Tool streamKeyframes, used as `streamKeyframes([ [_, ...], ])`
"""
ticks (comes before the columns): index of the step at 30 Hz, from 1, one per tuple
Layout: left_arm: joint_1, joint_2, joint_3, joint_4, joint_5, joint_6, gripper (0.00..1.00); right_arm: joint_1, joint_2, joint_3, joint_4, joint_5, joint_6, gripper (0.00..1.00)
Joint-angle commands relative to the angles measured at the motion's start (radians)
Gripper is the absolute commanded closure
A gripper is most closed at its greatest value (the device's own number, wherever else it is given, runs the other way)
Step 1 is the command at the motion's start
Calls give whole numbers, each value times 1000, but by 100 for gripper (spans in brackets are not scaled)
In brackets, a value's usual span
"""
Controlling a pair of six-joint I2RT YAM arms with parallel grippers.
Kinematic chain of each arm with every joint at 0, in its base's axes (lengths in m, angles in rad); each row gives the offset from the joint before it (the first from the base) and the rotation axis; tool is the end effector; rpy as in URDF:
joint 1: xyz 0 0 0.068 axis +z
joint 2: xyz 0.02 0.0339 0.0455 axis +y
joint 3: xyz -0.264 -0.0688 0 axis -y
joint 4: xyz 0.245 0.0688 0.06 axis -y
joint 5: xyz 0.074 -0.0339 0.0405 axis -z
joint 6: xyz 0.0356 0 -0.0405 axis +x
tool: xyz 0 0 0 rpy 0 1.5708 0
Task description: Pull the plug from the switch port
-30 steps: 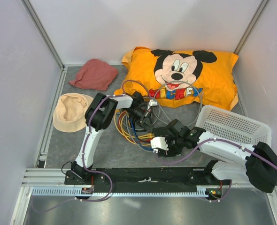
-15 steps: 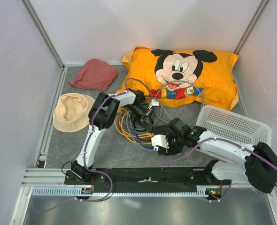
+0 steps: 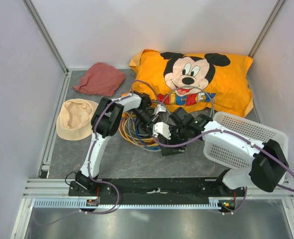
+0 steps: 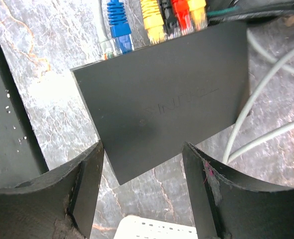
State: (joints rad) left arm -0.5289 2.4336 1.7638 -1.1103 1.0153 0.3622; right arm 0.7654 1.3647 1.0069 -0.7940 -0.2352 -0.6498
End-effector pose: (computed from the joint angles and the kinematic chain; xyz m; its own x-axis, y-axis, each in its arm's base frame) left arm 0.3565 -0.2434 0.0894 -0.7494 0.6544 -0.1002 0.4055 0.3342 -0.8508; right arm 0.1822 0.1866 0.2431 -0.0755 -0.8884 -0.4527 -0.9894 0.1231 -0.0767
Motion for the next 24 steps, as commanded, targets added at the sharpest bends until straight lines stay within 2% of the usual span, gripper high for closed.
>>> streamKeyframes([
  [1,-2,-34,-30,18,-303,81,98,-8,30,4,141,29,18,29],
  [8,0,-71,-81,47,-426,113,98,-8,-9,-128,167,59,15,29],
  [15,17,-130,-170,72,-515,171,98,-9,-39,-139,171,65,30,28],
  [20,33,-146,-147,78,-633,201,98,-8,-64,-163,199,50,44,27],
  [24,38,-163,-135,127,-687,193,98,-8,-33,-110,255,36,87,27],
])
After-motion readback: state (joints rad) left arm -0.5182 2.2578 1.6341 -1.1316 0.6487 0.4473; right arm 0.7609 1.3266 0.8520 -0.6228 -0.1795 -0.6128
